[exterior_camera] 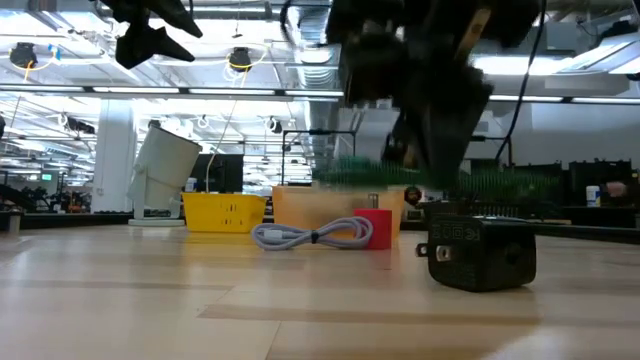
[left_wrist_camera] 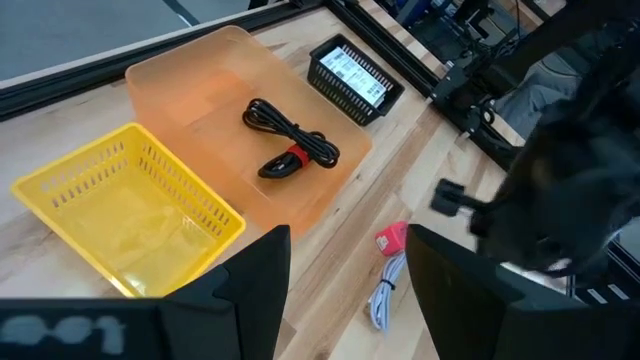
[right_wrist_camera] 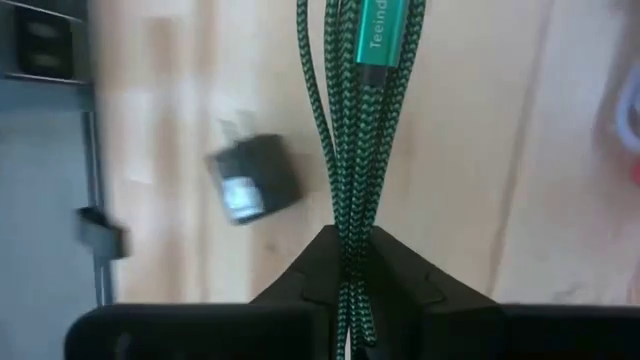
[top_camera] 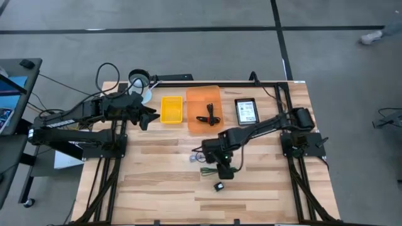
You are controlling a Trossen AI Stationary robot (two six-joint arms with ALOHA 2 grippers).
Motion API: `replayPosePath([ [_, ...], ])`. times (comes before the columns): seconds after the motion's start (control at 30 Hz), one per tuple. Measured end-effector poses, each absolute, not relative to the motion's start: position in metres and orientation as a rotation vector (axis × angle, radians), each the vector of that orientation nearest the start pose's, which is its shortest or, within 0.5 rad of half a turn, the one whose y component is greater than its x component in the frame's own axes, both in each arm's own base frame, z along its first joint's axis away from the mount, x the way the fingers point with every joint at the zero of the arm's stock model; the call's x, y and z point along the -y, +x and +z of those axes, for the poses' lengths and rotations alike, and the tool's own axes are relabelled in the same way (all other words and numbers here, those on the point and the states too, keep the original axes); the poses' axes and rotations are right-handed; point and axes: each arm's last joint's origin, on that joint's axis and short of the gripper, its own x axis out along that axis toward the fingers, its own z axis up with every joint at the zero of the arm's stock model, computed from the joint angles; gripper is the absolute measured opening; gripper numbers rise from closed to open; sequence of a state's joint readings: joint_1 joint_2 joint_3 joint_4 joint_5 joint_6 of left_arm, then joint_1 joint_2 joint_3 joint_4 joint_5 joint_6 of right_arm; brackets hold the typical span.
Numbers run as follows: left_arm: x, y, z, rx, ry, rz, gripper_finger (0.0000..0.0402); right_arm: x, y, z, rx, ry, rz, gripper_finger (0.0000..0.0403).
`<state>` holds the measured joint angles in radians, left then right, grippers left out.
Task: Pick and place items into bin
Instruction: Put the green USB cable into the orange bin
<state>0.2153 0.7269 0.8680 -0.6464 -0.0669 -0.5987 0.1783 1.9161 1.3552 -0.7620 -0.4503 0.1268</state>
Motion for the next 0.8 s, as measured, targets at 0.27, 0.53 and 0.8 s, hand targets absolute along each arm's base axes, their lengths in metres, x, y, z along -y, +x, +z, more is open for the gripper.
replayPosePath([
  [0.27, -0.032, 0.138, 0.326, -0.407, -0.619, 0.420, 0.0189, -0.039, 0.370, 0.244, -1.126, 0.242, 0.326, 0.0020],
  [0.53, -0.032, 0.138, 0.326, -0.407, -0.619, 0.420, 0.0189, 0.048, 0.378, 0.302, -0.863, 0.232, 0.055, 0.0020],
  [0.8, -0.032, 0.138, 0.326, -0.403, -0.643, 0.425, 0.0189, 0.141, 0.372, 0.313, -0.685, 0.531, -0.095, 0.0021],
])
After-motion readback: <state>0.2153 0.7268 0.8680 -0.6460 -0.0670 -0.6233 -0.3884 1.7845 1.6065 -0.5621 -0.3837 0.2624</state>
